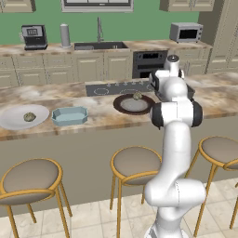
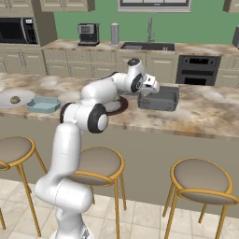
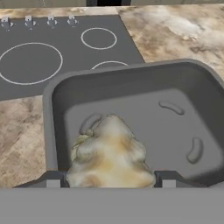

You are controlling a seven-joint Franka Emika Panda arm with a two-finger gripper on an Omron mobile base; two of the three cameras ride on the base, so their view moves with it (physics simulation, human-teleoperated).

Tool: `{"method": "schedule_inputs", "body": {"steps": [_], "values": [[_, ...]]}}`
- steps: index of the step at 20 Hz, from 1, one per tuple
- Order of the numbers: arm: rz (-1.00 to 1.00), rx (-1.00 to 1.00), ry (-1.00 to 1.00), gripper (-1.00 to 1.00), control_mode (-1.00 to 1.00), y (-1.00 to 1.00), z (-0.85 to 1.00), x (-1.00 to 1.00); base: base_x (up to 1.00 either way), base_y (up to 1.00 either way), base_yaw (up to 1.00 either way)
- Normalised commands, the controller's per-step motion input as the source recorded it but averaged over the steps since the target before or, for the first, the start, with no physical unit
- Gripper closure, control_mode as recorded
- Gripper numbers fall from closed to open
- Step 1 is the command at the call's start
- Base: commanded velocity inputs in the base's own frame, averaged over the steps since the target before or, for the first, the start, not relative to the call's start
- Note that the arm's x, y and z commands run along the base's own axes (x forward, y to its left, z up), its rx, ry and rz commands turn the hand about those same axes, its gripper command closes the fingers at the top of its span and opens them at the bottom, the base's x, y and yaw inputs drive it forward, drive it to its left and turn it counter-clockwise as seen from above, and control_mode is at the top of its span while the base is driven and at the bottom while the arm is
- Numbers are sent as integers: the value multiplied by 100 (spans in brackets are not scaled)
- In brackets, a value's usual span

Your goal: Place two dumplings into each of the tupperware containers and then place the containers in the fridge.

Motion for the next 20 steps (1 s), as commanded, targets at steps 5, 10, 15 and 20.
{"method": "schedule_inputs", "body": {"steps": [5, 10, 15, 20], "values": [[0, 0, 0, -100, -100, 0, -32, 2, 0, 0, 0], [0, 0, 0, -100, -100, 0, -3, 9, 0, 0, 0], [0, 0, 0, -100, -100, 0, 0, 17, 0, 0, 0], [0, 0, 0, -100, -100, 0, 14, 12, 0, 0, 0]]}}
